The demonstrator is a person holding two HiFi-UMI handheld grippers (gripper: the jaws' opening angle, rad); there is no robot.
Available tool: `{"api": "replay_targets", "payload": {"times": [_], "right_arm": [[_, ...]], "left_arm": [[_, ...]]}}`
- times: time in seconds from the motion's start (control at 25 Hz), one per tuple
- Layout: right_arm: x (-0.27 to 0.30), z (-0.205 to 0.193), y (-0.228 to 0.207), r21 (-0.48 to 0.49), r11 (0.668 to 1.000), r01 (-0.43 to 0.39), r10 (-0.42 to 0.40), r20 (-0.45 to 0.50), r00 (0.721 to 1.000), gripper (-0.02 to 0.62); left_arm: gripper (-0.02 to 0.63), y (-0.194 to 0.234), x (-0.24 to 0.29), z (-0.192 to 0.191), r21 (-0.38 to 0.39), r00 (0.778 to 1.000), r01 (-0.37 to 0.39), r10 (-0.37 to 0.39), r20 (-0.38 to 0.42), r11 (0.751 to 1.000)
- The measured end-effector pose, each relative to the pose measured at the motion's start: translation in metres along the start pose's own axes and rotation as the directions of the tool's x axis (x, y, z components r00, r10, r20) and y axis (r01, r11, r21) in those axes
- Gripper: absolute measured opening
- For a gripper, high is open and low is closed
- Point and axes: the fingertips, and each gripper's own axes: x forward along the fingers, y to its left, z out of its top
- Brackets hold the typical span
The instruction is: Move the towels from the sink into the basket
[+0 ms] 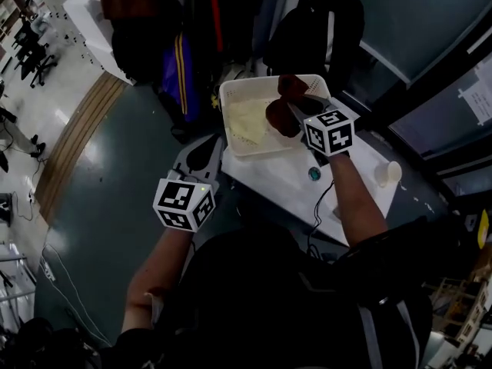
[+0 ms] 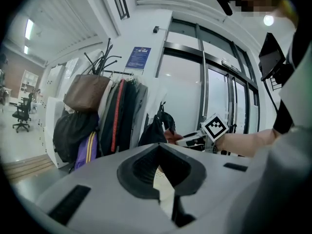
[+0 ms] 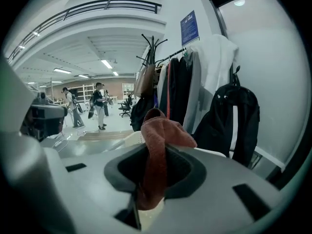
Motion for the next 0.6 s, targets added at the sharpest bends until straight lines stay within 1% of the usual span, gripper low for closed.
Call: {"api": "replay_targets", "payload": {"times": [0.12,0.32,0.44,0.6], "right_arm": [[0.025,-0.013,-0.007,0.0,0.999,-0.038,0.038,-0.048,0.998,0.094],[0.063,-0.035,-0.019,-0.001,0.997,-0.075,0.074,-0.129,0.989,0.095],[0.089,-0.058,-0.025,0.029,0.995,-0.096,0.1,-0.201,0.974,0.097],[0.115,-0.086,-0.03,0.053,0.99,-0.128,0.138,-0.292,0.946,0.098]], "left_arm": [[0.003,0.008,0.015,0.001,-0.006,1.0,-0.011,0.011,-0.011,1.0],[0.003,0.018,0.033,-0.001,-0.009,0.999,-0.031,0.031,-0.032,0.999],[0.003,0.026,0.04,-0.01,-0.02,0.997,-0.049,0.047,-0.064,0.999],[0.003,0.035,0.046,-0.019,-0.041,0.993,-0.079,0.075,-0.094,0.996]]}}
